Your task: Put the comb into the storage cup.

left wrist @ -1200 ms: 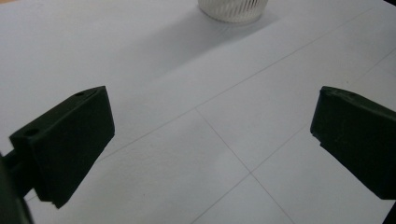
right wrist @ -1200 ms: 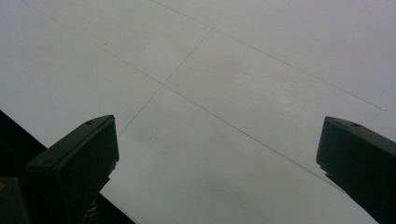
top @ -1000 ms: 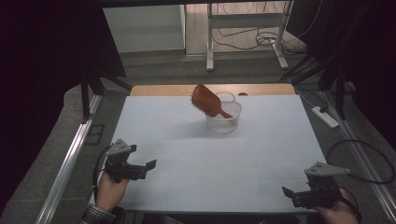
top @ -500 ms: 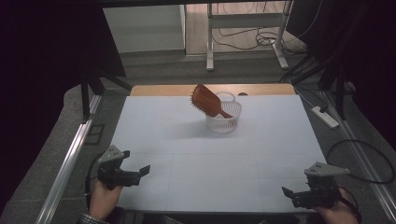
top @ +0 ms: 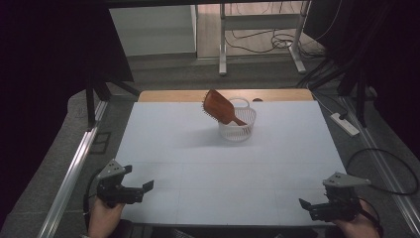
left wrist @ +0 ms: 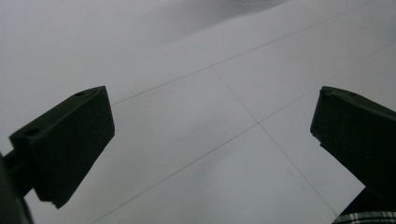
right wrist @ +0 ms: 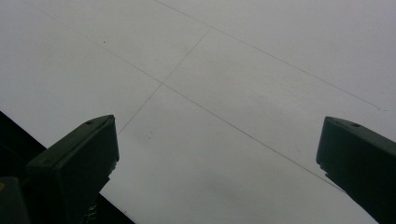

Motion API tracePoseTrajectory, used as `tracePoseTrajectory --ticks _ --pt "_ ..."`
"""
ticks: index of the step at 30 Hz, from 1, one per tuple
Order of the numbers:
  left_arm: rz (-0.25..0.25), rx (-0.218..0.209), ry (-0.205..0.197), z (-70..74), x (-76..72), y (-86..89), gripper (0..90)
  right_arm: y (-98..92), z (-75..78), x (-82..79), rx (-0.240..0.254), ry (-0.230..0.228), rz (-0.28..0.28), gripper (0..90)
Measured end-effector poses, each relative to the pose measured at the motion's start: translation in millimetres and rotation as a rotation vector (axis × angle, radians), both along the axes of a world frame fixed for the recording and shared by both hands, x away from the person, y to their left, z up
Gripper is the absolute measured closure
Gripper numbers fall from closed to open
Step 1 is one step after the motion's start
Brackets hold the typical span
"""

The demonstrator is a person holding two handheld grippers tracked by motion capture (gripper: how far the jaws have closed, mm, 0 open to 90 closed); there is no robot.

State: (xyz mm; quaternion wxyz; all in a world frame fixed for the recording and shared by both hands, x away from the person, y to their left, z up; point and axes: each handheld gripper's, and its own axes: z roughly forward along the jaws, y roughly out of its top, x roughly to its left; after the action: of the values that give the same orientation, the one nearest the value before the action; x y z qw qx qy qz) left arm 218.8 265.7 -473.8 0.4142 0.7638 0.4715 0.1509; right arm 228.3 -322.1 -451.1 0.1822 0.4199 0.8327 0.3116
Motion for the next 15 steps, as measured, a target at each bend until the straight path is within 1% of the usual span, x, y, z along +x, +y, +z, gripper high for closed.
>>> tracePoseTrajectory --ticks 12,15 --pt "0.02 -0.001 0.016 -2.9 -8.7 7.8 0.0 0.3 -0.1 0.0 -0.003 0.0 -0.001 0.0" --pt "0.024 -0.002 0.026 -3.9 -10.5 9.4 0.0 0.3 -0.1 0.1 -0.004 0.0 -0.001 0.0"
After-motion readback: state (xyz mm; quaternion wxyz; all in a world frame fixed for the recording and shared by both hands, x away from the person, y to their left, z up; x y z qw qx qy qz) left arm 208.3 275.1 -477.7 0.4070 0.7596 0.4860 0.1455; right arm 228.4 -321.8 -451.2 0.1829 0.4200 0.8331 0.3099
